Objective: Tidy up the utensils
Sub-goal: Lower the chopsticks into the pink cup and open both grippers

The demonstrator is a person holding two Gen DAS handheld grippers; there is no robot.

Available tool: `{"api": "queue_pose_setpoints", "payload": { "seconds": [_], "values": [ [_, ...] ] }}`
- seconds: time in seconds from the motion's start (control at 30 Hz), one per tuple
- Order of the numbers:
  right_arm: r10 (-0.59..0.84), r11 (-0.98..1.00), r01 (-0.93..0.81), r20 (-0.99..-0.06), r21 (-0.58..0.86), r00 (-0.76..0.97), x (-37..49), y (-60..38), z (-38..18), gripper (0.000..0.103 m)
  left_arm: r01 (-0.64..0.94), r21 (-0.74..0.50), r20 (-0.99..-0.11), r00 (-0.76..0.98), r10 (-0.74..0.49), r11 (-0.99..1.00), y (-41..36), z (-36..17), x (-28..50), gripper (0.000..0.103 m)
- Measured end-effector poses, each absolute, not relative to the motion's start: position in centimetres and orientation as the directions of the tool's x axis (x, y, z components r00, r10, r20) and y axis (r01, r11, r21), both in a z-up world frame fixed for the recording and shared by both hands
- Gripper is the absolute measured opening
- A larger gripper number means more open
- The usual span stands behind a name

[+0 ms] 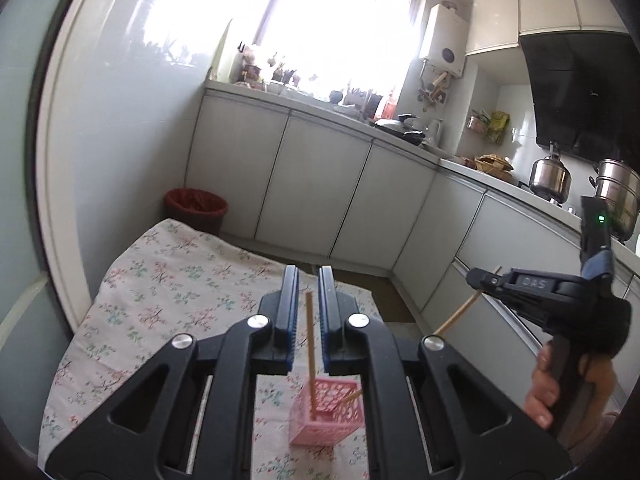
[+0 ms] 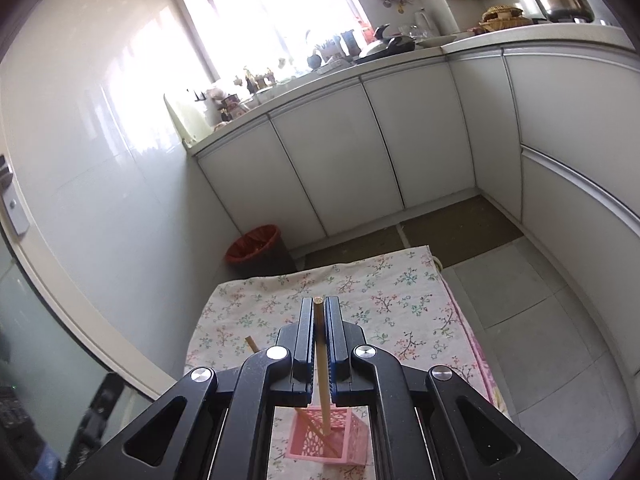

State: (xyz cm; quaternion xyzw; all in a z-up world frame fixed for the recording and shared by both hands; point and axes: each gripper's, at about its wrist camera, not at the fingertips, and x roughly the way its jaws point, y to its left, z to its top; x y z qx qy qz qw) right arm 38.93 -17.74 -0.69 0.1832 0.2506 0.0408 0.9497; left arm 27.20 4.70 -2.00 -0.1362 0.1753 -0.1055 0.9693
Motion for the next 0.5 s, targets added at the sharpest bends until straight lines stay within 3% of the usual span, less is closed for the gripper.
{"api": "queue_pose_setpoints", "payload": {
  "seconds": [0.33,0.43,0.5],
  "values": [
    [0.149,0.965,-0.008,-0.525,0.261,0.838,40.9,-14.4,-5.3,0.008,0.142,-0.279,-0.375,0.894,-0.244,0.95,5.2,-3.7,26.2,0.009],
    [0.144,0.969,-0.017,-0.509,0.245,0.849,39.5,-14.4,-4.6,0.014,0.152,-0.273,-0.378,0.891,-0.251,0.95,5.1,-3.2,25.7,0.016],
    [0.142,0.969,-0.022,-0.486,0.246,0.862,38.2,-14.7,-4.0,0.024,0.166,-0.272,-0.396,0.879,-0.268,0.948,5.0,-3.3,25.5,0.021]
  ]
}}
